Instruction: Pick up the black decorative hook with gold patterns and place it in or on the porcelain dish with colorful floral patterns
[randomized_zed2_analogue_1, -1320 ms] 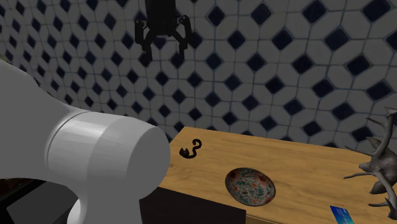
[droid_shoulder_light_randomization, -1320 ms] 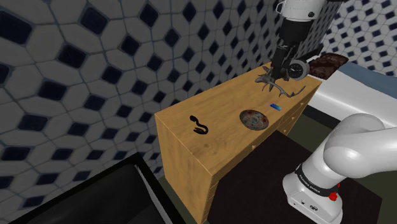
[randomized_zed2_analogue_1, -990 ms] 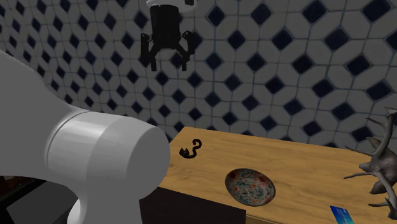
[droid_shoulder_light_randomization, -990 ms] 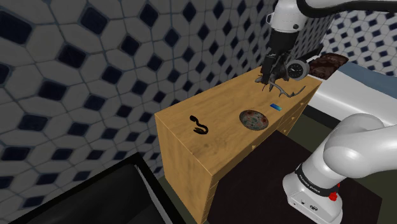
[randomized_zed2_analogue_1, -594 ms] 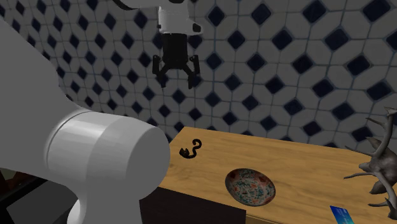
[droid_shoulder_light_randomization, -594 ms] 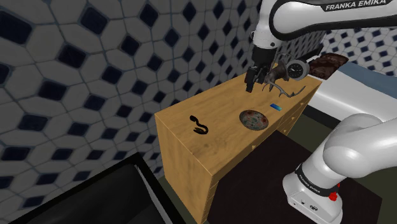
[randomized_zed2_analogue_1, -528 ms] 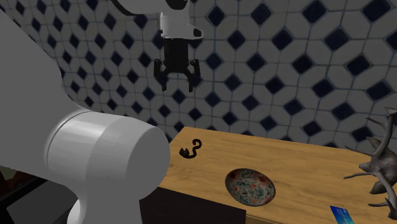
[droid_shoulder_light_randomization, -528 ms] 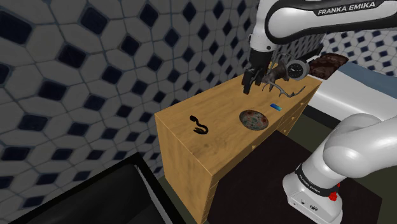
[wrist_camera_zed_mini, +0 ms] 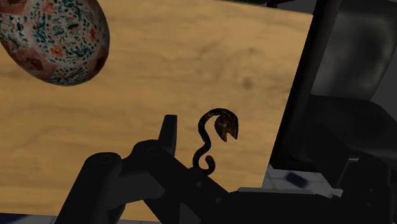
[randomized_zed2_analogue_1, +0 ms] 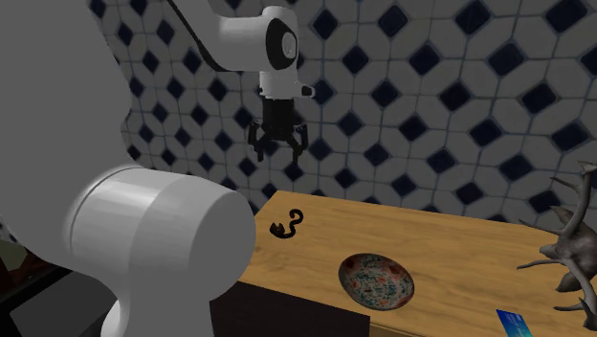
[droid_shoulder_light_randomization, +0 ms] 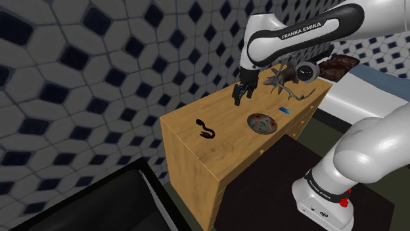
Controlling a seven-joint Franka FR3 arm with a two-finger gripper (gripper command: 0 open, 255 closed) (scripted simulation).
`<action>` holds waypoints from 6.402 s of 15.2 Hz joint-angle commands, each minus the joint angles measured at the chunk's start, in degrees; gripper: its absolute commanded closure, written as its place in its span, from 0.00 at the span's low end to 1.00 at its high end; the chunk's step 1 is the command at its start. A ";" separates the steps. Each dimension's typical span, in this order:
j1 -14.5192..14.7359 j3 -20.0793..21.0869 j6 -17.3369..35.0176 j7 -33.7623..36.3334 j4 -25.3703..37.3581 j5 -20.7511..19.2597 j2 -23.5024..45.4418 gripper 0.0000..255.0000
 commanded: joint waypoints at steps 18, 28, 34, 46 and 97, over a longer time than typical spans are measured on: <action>-0.29 0.61 22.59 -1.79 20.79 5.93 43.31 0.00; -0.59 1.42 25.52 -2.12 35.34 7.35 60.76 0.00; -0.36 1.56 27.55 -2.20 36.36 7.46 63.78 0.00; -0.35 1.56 27.55 -2.19 36.36 7.46 63.79 1.00; -21.93 -7.32 21.13 -32.21 9.39 8.87 34.16 1.00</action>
